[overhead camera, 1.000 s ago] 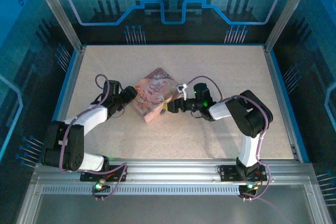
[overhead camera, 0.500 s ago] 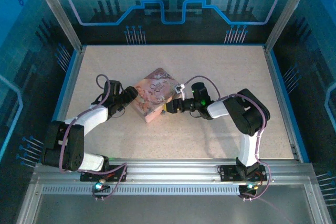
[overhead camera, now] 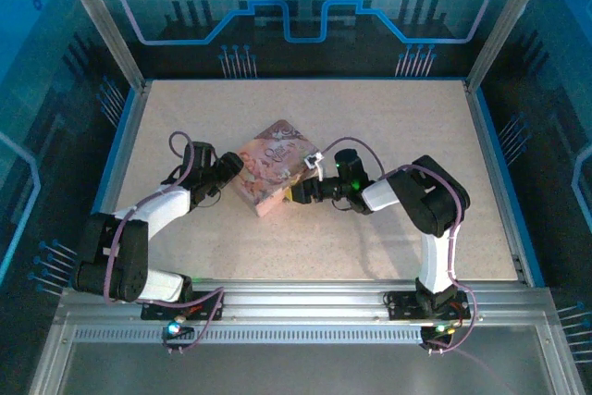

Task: Unlock the padlock with the key

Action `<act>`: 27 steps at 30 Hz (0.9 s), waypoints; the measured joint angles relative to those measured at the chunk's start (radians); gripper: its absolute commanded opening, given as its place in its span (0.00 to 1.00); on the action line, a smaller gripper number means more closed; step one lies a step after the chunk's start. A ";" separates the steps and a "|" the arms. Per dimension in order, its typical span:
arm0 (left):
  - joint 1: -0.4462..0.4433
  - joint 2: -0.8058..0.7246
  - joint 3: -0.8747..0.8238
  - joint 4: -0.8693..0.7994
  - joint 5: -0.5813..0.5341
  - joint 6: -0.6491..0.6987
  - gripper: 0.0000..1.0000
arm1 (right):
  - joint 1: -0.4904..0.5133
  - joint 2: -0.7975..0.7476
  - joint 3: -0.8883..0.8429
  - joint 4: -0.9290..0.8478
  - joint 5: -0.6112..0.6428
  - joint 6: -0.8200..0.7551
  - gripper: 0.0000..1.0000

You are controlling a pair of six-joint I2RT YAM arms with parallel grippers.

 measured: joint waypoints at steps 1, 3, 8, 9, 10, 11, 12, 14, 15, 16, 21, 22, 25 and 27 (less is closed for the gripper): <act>0.000 0.000 0.000 0.000 0.000 0.000 0.78 | 0.000 0.000 -0.002 0.000 -0.001 -0.001 0.59; -0.002 0.000 0.000 0.000 0.000 0.000 0.78 | 0.000 0.000 -0.008 0.006 -0.001 -0.007 0.58; -0.006 0.000 0.000 0.000 0.003 0.000 0.78 | 0.000 -0.009 -0.026 0.012 -0.004 -0.019 0.55; -0.007 0.000 0.000 0.000 0.003 0.000 0.78 | 0.000 -0.010 -0.029 0.012 -0.005 -0.023 0.55; -0.007 0.000 0.000 0.000 0.003 0.000 0.78 | 0.000 -0.012 -0.032 0.014 -0.005 -0.026 0.53; -0.007 0.000 0.000 0.000 0.003 0.000 0.78 | 0.000 -0.012 -0.034 0.015 -0.005 -0.026 0.52; -0.007 0.000 0.000 0.000 0.004 0.000 0.78 | 0.000 -0.014 -0.037 0.015 -0.005 -0.027 0.51; -0.007 0.000 0.000 0.000 0.004 0.000 0.78 | 0.000 -0.017 -0.043 0.015 -0.006 -0.031 0.49; -0.007 0.000 0.000 0.000 0.005 0.000 0.78 | 0.000 -0.019 -0.047 0.015 -0.008 -0.034 0.48; -0.008 0.000 0.000 -0.001 0.007 0.000 0.78 | 0.000 -0.022 -0.051 0.014 -0.009 -0.035 0.47; -0.011 0.000 0.000 -0.003 0.008 0.000 0.78 | -0.001 -0.026 -0.060 0.014 -0.015 -0.043 0.40; -0.011 0.000 0.000 -0.003 0.008 0.000 0.78 | -0.002 -0.026 -0.060 0.013 -0.016 -0.045 0.38; -0.011 0.000 0.000 -0.003 0.008 0.000 0.78 | -0.002 -0.026 -0.060 0.005 -0.018 -0.045 0.34; -0.011 -0.002 0.000 -0.005 0.008 0.000 0.78 | -0.002 -0.026 -0.060 -0.002 -0.019 -0.046 0.31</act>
